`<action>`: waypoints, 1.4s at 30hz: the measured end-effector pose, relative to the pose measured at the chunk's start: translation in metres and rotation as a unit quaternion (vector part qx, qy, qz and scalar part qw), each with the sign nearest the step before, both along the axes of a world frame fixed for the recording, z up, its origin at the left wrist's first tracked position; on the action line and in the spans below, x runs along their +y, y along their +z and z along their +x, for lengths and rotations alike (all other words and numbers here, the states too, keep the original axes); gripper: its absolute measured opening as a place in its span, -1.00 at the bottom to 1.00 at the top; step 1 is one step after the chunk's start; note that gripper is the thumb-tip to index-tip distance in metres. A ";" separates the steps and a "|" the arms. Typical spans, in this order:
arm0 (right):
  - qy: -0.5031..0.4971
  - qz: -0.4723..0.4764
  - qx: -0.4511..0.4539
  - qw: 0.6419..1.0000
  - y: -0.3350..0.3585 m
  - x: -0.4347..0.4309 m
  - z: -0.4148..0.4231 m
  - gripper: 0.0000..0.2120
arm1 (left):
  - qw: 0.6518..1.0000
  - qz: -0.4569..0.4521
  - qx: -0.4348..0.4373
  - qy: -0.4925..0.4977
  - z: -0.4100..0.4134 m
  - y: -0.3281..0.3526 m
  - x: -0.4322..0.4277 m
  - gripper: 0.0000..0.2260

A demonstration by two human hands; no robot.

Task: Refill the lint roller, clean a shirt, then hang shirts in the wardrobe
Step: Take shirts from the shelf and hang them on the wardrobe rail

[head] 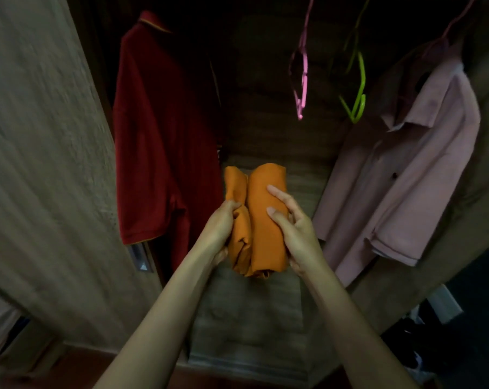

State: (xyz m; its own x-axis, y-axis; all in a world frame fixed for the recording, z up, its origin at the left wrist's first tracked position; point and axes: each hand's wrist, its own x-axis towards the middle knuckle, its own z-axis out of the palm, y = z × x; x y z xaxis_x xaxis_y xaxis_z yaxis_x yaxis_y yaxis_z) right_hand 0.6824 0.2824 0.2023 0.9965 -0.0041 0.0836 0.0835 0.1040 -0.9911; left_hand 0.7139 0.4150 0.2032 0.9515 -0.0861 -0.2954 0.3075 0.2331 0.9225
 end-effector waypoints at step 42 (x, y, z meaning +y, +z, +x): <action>-0.108 -0.012 -0.170 0.979 0.028 -0.001 0.025 -0.73 | 0.971 0.060 -0.223 0.055 0.019 0.031 -0.004 -0.89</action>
